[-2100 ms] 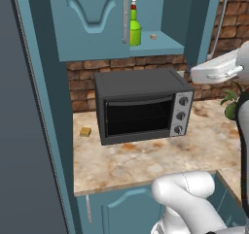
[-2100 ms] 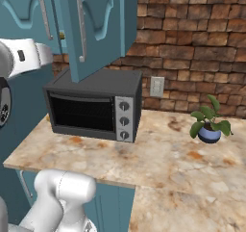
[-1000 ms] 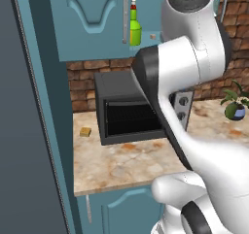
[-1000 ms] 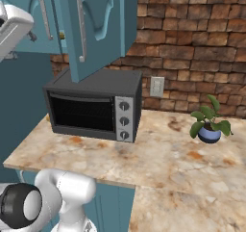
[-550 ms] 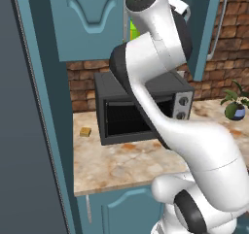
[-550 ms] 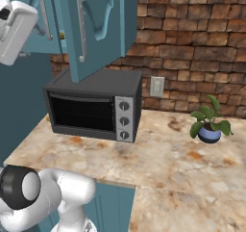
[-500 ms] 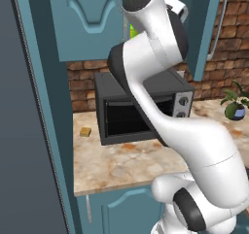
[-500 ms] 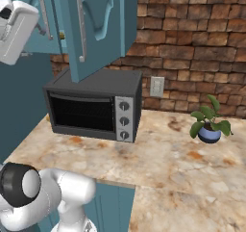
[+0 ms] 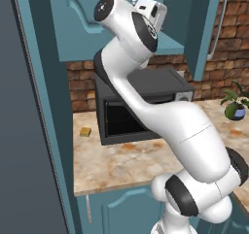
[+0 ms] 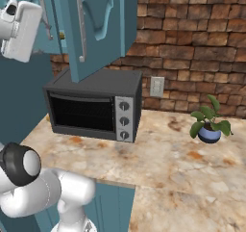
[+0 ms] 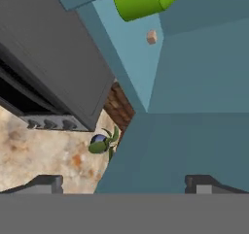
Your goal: Pick the sponge and spray from the cabinet and place them on the counter.
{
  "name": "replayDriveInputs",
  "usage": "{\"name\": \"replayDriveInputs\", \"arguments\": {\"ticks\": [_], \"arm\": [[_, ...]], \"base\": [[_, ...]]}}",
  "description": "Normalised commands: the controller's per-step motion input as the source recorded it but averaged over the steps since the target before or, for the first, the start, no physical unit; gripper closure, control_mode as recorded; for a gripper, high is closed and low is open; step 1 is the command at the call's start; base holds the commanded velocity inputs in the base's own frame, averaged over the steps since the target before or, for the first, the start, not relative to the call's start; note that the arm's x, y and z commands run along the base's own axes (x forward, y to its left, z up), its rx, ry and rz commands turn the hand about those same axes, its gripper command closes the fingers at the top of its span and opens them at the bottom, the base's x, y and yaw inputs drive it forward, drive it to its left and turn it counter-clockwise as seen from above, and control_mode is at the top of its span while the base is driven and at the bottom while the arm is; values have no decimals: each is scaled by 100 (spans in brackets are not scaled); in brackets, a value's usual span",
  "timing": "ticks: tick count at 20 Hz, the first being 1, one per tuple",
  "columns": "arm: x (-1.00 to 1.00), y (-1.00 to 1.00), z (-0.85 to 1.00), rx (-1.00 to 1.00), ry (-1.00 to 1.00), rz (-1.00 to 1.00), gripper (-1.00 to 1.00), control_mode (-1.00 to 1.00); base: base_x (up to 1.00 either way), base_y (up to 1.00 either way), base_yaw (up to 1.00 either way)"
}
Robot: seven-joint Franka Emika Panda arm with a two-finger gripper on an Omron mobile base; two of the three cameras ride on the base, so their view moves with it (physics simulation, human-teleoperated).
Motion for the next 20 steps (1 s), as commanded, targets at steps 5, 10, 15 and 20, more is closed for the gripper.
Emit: {"name": "replayDriveInputs", "arguments": {"ticks": [5, 10, 15, 20], "arm": [[26, -1, 0, -24, 1, -13, -100, -100], [6, -19, 0, -15, 16, -18, -100, -100], [8, -8, 0, -8, 9, -19, -100, -100], [14, 0, 0, -8, 7, -23, -100, -100]], "base": [[0, 0, 0], [0, 0, 0], [0, 0, 0], [0, 0, 0]]}}
